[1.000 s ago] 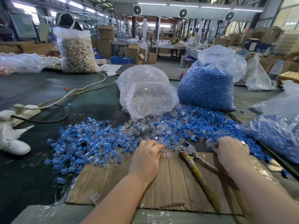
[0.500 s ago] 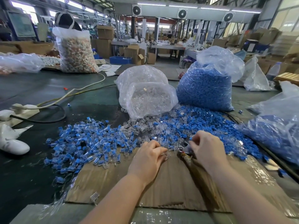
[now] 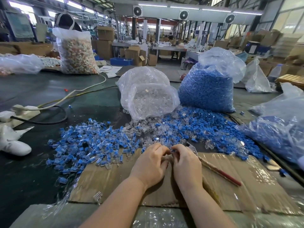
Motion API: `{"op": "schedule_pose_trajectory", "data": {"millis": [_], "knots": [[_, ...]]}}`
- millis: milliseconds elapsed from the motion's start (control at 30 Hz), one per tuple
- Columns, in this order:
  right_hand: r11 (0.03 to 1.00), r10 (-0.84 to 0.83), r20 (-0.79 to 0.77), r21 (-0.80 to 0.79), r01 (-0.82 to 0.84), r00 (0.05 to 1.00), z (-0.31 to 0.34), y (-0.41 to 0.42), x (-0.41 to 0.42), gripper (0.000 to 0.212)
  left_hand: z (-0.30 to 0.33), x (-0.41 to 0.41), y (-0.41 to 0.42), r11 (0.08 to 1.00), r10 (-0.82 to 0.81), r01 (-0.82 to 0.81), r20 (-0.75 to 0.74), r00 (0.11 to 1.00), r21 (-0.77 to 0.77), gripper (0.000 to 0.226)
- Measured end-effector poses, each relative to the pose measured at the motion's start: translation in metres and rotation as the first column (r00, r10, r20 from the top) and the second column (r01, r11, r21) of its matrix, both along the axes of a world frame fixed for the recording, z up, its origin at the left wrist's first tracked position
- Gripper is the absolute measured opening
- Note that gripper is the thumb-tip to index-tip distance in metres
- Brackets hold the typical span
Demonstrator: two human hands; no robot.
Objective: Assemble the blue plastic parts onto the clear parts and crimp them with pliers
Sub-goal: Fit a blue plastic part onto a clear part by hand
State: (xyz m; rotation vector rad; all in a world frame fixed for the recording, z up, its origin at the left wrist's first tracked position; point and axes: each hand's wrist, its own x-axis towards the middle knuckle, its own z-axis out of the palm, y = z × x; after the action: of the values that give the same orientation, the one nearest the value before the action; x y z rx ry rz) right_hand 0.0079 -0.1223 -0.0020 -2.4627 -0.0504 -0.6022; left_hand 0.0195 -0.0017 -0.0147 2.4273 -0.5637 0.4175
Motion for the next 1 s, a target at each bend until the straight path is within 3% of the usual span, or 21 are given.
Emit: {"op": "schedule_pose_trajectory", "data": {"millis": [133,567,767,1000], "knots": [[0.999,0.004,-0.006,0.042,-0.004,1.000,-0.001,0.000,-0.003,0.009,0.001,0.001,0.000,0.999,0.024,-0.023,-0.026,0.999,0.030,0.028],[0.950,0.130,0.020,0.284,-0.130,0.991,0.000,-0.003,-0.008,0.005,0.007,-0.002,0.003,0.988,0.088,-0.097,-0.081,0.993,-0.124,0.024],[0.941,0.137,0.079,0.300,-0.155,0.987,0.000,-0.003,-0.008,0.007,0.008,0.000,0.008,0.938,0.152,-0.193,-0.160,0.975,-0.287,0.016],[0.931,0.128,0.071,0.336,-0.145,0.989,-0.001,-0.004,-0.007,0.006,0.011,-0.002,0.009,0.862,0.028,-0.188,-0.326,0.945,-0.471,0.025]]}}
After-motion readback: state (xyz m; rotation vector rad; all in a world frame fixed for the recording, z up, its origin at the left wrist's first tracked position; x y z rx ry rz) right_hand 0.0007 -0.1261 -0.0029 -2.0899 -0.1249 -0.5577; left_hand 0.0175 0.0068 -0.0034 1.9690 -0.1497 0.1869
